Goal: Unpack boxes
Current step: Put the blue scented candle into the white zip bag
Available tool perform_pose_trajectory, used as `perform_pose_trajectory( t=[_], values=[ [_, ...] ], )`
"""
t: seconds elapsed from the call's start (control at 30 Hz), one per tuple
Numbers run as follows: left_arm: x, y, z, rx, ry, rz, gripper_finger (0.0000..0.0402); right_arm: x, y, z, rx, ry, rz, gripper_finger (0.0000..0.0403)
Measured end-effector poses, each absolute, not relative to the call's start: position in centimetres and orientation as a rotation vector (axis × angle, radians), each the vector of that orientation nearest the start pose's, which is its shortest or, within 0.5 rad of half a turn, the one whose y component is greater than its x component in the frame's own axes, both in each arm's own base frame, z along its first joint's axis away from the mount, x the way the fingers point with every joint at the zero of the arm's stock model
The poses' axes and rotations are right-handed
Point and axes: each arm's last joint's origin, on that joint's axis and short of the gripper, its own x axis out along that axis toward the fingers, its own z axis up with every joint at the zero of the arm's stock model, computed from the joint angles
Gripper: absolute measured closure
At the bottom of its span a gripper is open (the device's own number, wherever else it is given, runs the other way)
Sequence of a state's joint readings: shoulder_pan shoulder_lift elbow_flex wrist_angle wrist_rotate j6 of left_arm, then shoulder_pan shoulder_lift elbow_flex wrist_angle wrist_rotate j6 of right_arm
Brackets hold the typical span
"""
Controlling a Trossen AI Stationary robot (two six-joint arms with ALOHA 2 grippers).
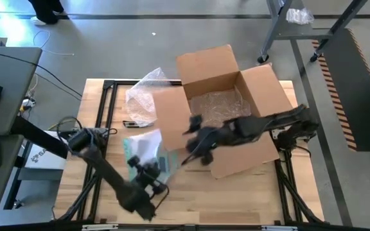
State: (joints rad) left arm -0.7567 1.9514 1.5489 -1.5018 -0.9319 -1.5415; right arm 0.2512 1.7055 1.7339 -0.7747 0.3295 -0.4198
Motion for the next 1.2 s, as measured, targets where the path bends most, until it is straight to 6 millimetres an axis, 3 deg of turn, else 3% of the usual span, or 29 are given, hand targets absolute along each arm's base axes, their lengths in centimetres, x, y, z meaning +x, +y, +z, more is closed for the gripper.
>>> perform_pose_trajectory(
  t=[0.23, 0.37, 0.5, 0.57, 0.67, 0.83, 0.9, 1.0, 1.1, 1.2],
  values=[
    [23.8, -15.6, 22.9, 0.146, 0.706, 0.773, 0.0402, 28.5, 3.5, 37.0, -0.479, 0.726, -0.06, 0.0178],
    [23.1, -14.4, 23.0, 0.078, 0.681, 0.516, 0.0402, 25.2, 0.7, 36.8, -0.376, 0.724, -0.16, 0.0178],
    [23.6, -14.2, 23.4, -0.039, 0.532, 0.191, 0.0402, 23.4, -2.1, 34.9, -0.203, 0.822, -0.264, 0.0178],
    [23.7, -14.0, 23.4, -0.073, 0.467, 0.101, 0.0402, 23.1, -3.0, 33.4, -0.134, 0.88, -0.299, 0.0178],
    [23.6, -13.8, 23.3, -0.082, 0.449, 0.098, 0.0402, 23.3, -3.3, 30.5, -0.055, 0.975, -0.25, 0.0178],
    [23.0, -13.3, 22.4, -0.06, 0.532, 0.163, 0.0402, 24.9, -0.7, 27.5, 0.072, 0.99, 0.057, 0.0178],
    [22.7, -13.1, 21.9, -0.063, 0.577, 0.189, 0.0402, 25.6, 0.4, 27.2, 0.063, 0.964, 0.165, 0.0178],
    [22.0, -12.7, 21.1, -0.09, 0.681, 0.219, 0.0402, 26.1, 1.5, 27.8, -0.022, 0.903, 0.192, 0.0179],
    [21.3, -12.4, 20.4, -0.12, 0.782, 0.248, 0.0402, 26.5, 0.9, 29.6, -0.082, 0.809, 0.156, 0.0179],
    [20.7, -12.0, 20.0, -0.124, 0.84, 0.287, 0.0402, 26.6, -1.1, 29.7, -0.035, 0.819, 0.11, 0.0179]
  ],
)
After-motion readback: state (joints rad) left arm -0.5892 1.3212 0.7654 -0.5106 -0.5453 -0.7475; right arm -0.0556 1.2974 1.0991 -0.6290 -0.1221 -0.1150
